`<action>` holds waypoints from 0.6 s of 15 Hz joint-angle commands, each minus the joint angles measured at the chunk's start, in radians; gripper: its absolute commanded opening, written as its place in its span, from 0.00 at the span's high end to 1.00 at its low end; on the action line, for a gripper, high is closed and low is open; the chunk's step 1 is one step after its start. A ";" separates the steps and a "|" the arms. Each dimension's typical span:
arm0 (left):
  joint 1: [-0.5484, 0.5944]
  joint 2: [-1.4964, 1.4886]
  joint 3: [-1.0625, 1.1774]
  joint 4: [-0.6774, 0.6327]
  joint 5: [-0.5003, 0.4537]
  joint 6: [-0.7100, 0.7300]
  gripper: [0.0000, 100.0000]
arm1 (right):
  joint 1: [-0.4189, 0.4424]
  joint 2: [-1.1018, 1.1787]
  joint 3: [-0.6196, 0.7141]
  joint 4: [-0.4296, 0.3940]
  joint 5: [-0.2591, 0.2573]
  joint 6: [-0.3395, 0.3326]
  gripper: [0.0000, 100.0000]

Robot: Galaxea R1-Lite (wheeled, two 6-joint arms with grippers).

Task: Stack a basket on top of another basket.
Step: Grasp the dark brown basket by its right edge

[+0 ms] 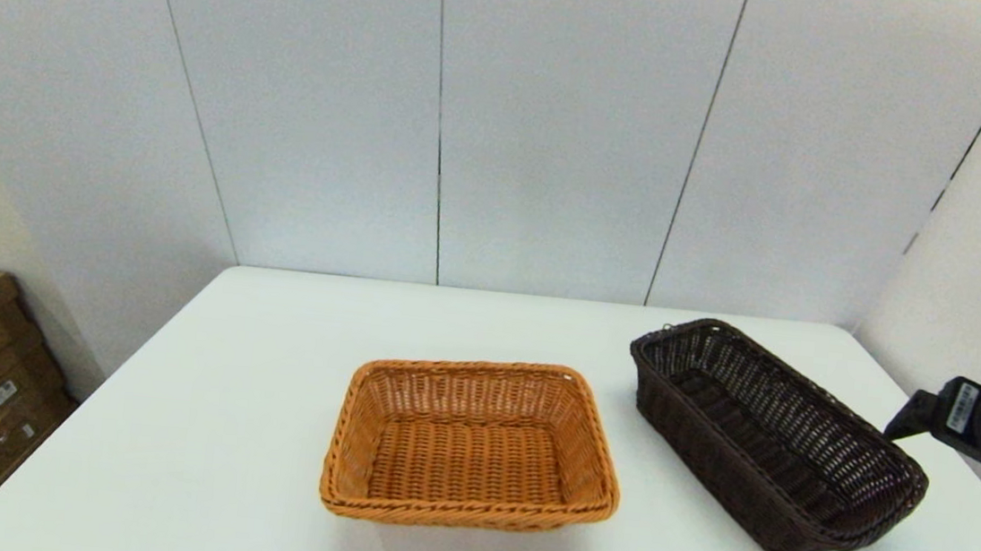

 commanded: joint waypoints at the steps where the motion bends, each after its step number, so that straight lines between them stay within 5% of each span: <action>1: -0.001 -0.002 0.000 0.000 0.000 0.000 0.00 | 0.014 0.217 -0.017 -0.046 -0.055 0.184 0.00; 6: 0.001 -0.002 0.000 0.000 0.000 -0.001 0.00 | 0.005 0.323 -0.013 -0.066 -0.042 0.342 0.00; 9: 0.001 -0.002 0.000 0.000 0.000 -0.003 0.00 | 0.002 0.369 0.000 -0.087 -0.003 0.343 0.00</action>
